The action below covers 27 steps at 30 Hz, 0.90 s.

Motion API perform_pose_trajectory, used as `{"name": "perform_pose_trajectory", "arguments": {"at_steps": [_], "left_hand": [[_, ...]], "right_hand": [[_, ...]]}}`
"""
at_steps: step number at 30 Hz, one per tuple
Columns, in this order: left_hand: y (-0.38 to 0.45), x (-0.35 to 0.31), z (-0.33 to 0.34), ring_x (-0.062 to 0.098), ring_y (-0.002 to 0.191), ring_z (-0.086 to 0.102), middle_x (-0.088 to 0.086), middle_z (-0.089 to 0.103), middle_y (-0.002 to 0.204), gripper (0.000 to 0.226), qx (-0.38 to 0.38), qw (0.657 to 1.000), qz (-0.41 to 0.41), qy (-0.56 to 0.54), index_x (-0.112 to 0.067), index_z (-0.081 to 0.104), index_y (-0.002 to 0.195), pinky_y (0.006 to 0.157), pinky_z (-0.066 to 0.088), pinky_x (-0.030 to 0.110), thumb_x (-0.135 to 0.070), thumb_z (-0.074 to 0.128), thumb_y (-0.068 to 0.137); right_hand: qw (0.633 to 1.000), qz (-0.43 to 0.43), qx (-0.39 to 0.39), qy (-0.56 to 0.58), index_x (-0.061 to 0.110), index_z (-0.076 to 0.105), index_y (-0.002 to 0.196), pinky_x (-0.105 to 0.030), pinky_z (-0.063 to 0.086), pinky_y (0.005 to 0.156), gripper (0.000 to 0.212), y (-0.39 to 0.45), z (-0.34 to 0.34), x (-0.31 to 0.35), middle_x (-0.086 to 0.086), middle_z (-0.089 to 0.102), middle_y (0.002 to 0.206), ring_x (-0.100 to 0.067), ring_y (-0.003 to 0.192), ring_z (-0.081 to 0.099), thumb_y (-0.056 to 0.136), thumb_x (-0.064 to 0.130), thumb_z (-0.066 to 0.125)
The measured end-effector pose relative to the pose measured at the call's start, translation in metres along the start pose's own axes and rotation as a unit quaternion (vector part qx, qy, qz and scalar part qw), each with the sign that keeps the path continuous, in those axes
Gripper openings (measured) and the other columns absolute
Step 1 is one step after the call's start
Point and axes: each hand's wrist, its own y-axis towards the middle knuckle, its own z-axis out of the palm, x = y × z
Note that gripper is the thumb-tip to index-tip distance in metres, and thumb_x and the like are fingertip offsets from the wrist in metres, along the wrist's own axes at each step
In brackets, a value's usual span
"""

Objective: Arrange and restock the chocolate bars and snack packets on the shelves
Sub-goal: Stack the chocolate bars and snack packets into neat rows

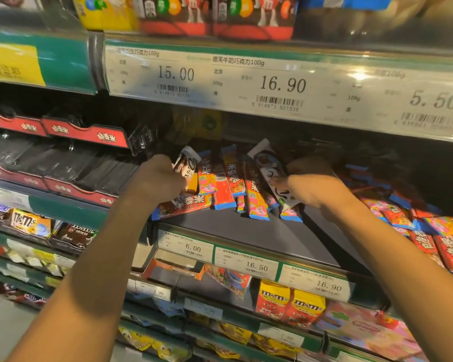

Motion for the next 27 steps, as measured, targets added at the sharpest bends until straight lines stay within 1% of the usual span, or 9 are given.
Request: {"name": "perform_pose_trajectory", "arguments": {"at_steps": [5, 9, 13, 15, 18, 20, 23, 25, 27], "left_hand": [[-0.021, 0.005, -0.005, 0.011, 0.077, 0.059, -0.006, 0.06, 0.081, 0.009, -0.083, 0.989, 0.044, -0.111, -0.018, 0.059, 0.082, 0.063, 0.044, 0.026, -0.014, 0.064, 0.09], [-0.046, 0.007, -0.004, 0.025, 0.095, 0.066, 0.001, 0.069, 0.096, 0.013, -0.05, 0.96, 0.004, -0.275, -0.024, 0.066, 0.085, 0.086, 0.055, 0.048, -0.014, 0.074, 0.083], [-0.067, 0.007, 0.012, 0.024, 0.092, 0.069, 0.004, 0.074, 0.098, 0.015, -0.006, 0.921, -0.029, -0.388, -0.023, 0.072, 0.093, 0.081, 0.056, 0.042, -0.017, 0.076, 0.08], [-0.079, 0.004, 0.022, 0.023, 0.088, 0.069, 0.006, 0.075, 0.1, 0.014, 0.022, 0.908, -0.03, -0.418, -0.019, 0.071, 0.096, 0.071, 0.054, 0.038, -0.019, 0.074, 0.082], [-0.103, -0.009, 0.041, 0.023, 0.092, 0.072, 0.007, 0.075, 0.1, 0.027, 0.067, 0.89, -0.022, -0.45, -0.014, 0.068, 0.107, 0.08, 0.054, 0.039, -0.021, 0.073, 0.082], [-0.123, -0.024, 0.051, 0.015, 0.083, 0.074, 0.006, 0.076, 0.096, 0.028, 0.087, 0.875, -0.002, -0.477, -0.016, 0.068, 0.1, 0.071, 0.051, 0.033, -0.018, 0.075, 0.073], [-0.152, -0.049, 0.066, 0.013, 0.08, 0.073, 0.0, 0.076, 0.088, 0.051, 0.117, 0.867, 0.024, -0.484, -0.017, 0.065, 0.097, 0.073, 0.052, 0.036, -0.025, 0.078, 0.049], [-0.169, -0.064, 0.078, 0.022, 0.085, 0.073, 0.002, 0.076, 0.087, 0.066, 0.135, 0.863, 0.025, -0.485, -0.014, 0.064, 0.104, 0.081, 0.054, 0.044, -0.029, 0.079, 0.042], [-0.182, -0.081, 0.093, 0.024, 0.081, 0.074, 0.005, 0.077, 0.087, 0.056, 0.152, 0.859, 0.035, -0.488, -0.013, 0.065, 0.102, 0.081, 0.054, 0.045, -0.023, 0.079, 0.049]], "right_hand": [[0.997, 0.003, -0.026, 0.074, 0.014, 0.065, 0.085, -0.031, 0.049, 0.074, 0.025, -0.025, -0.009, 0.001, 0.0, 0.067, 0.084, -0.015, 0.074, 0.064, 0.092, 0.038, 0.066], [0.982, 0.011, -0.014, 0.187, 0.012, 0.071, 0.093, -0.018, 0.05, 0.058, 0.032, -0.045, -0.015, -0.012, -0.001, 0.072, 0.092, -0.013, 0.074, 0.068, 0.08, 0.04, 0.078], [0.954, -0.036, 0.019, 0.297, 0.012, 0.077, 0.095, -0.031, 0.054, 0.072, 0.01, -0.066, -0.019, -0.023, -0.011, 0.076, 0.093, -0.024, 0.085, 0.071, 0.087, 0.015, 0.073], [0.951, -0.044, 0.033, 0.304, 0.009, 0.076, 0.097, -0.031, 0.053, 0.069, 0.011, -0.079, -0.026, -0.031, -0.015, 0.076, 0.093, -0.023, 0.079, 0.069, 0.091, 0.014, 0.068], [0.944, -0.041, 0.034, 0.326, -0.001, 0.073, 0.099, -0.03, 0.049, 0.064, 0.016, -0.1, -0.037, -0.05, -0.026, 0.072, 0.095, -0.026, 0.076, 0.064, 0.092, 0.012, 0.065], [0.94, -0.032, 0.029, 0.339, -0.008, 0.068, 0.099, -0.033, 0.044, 0.062, 0.024, -0.114, -0.043, -0.067, -0.034, 0.064, 0.09, -0.032, 0.075, 0.056, 0.088, 0.014, 0.07], [0.943, -0.032, 0.024, 0.33, -0.016, 0.054, 0.099, -0.039, 0.031, 0.067, 0.057, -0.135, -0.054, -0.093, -0.023, 0.051, 0.087, -0.031, 0.079, 0.045, 0.074, 0.028, 0.08], [0.943, -0.039, 0.005, 0.332, -0.011, 0.057, 0.091, -0.033, 0.027, 0.059, 0.045, -0.15, -0.064, -0.11, -0.021, 0.048, 0.083, -0.028, 0.072, 0.041, 0.076, 0.024, 0.08], [0.941, -0.035, -0.021, 0.336, -0.002, 0.062, 0.084, -0.029, 0.022, 0.05, 0.023, -0.167, -0.075, -0.127, -0.024, 0.042, 0.075, -0.026, 0.061, 0.031, 0.083, 0.014, 0.077]]}}
